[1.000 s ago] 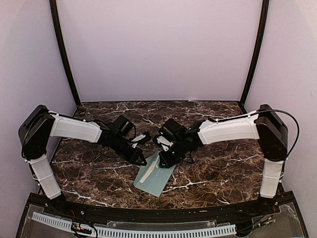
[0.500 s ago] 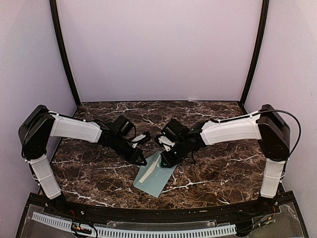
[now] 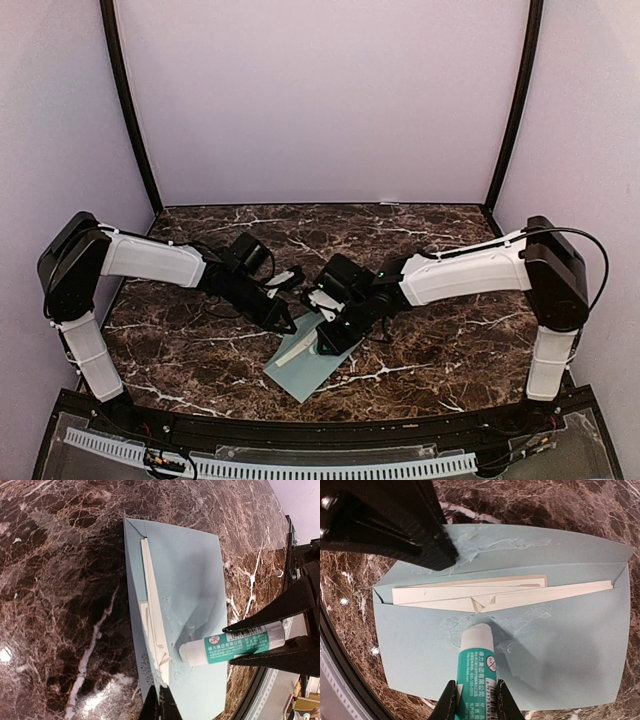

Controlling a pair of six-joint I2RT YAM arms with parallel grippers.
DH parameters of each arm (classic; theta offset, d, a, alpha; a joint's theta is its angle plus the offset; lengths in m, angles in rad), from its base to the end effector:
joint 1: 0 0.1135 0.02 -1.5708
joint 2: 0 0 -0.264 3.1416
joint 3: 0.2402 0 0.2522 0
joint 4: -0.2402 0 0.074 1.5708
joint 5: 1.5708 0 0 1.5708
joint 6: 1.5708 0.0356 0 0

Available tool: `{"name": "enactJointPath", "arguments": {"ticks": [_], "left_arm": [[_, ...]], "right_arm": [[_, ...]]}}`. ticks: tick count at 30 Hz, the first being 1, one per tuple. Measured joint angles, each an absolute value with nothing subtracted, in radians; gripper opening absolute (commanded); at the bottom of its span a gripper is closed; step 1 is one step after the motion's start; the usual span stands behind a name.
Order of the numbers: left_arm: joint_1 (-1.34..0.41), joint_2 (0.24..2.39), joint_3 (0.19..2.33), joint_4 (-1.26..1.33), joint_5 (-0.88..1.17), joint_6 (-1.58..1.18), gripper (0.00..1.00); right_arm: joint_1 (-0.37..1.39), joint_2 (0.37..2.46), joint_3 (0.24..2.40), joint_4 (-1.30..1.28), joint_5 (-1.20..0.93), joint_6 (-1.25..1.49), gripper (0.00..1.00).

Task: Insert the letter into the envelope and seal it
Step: Paint the envelope at the center of the board.

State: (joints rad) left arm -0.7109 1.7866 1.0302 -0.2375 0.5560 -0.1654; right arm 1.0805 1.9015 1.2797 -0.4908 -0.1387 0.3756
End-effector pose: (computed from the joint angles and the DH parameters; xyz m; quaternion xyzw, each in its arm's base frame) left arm 0.2550 -0.2444 0.1595 0.3235 0.8668 -0.3543 0.1361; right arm 0.1784 0.3447 0.1713 -0.3501 0.9064 0.2011 0.1242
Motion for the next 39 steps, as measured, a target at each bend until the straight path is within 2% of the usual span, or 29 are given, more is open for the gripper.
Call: {"name": "enactJointPath", "arguments": {"ticks": [22,39], "left_arm": [[-0.711,1.787,1.03,-0.237,0.56,-0.166,0.0],[-0.719,1.788,1.03,-0.232,0.562,-0.165,0.0]], "right_arm": [[1.105,1.922,1.32,-0.532,-0.161,0.426,0.08],[1.015,1.913,1.306,-0.524,-0.155,0.459,0.08]]}}
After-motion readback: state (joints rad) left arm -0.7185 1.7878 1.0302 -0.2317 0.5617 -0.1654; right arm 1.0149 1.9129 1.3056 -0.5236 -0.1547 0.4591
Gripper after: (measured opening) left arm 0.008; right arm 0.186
